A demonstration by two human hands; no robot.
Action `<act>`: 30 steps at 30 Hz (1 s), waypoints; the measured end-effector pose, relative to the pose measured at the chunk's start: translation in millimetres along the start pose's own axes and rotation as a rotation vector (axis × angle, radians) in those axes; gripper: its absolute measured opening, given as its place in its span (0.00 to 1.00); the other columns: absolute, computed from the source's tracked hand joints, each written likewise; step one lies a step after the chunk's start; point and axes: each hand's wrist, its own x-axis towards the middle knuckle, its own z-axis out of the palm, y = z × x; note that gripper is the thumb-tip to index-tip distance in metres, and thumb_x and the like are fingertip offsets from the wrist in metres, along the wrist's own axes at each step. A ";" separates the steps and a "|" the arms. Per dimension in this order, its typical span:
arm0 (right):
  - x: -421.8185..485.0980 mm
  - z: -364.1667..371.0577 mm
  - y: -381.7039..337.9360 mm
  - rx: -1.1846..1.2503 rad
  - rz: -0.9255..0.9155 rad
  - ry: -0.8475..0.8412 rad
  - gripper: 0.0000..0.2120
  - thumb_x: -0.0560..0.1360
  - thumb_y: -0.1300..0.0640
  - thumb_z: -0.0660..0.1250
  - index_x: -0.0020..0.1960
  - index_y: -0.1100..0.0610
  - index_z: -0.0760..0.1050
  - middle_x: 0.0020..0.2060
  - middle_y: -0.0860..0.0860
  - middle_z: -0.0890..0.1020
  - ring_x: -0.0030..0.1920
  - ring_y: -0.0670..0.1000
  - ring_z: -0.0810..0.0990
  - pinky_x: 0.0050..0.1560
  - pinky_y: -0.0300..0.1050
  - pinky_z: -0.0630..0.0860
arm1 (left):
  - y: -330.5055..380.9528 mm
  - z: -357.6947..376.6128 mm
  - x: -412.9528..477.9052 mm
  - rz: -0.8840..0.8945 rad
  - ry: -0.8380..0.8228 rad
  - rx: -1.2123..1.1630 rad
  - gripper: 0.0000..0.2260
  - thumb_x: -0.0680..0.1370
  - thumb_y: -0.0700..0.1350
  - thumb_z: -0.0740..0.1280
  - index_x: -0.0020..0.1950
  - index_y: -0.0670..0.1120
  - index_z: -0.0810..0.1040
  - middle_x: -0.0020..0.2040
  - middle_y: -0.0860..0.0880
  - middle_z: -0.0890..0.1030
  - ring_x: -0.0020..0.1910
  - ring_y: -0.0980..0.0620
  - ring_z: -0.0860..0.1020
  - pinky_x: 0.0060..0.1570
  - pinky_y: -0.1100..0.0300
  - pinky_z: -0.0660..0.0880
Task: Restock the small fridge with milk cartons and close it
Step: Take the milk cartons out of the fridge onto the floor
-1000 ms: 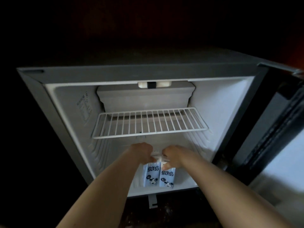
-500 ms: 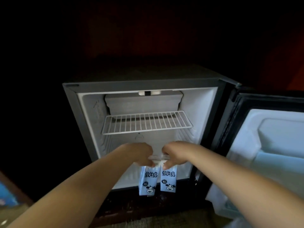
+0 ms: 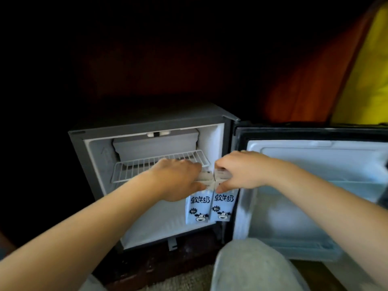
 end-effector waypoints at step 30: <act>-316.9 169.4 74.7 0.315 0.636 -0.170 0.12 0.70 0.43 0.69 0.49 0.47 0.72 0.44 0.45 0.78 0.44 0.48 0.74 0.34 0.42 0.64 | 321.4 88.4 23.5 0.449 -0.229 -0.464 0.15 0.77 0.53 0.64 0.63 0.52 0.69 0.56 0.49 0.79 0.47 0.51 0.77 0.46 0.57 0.76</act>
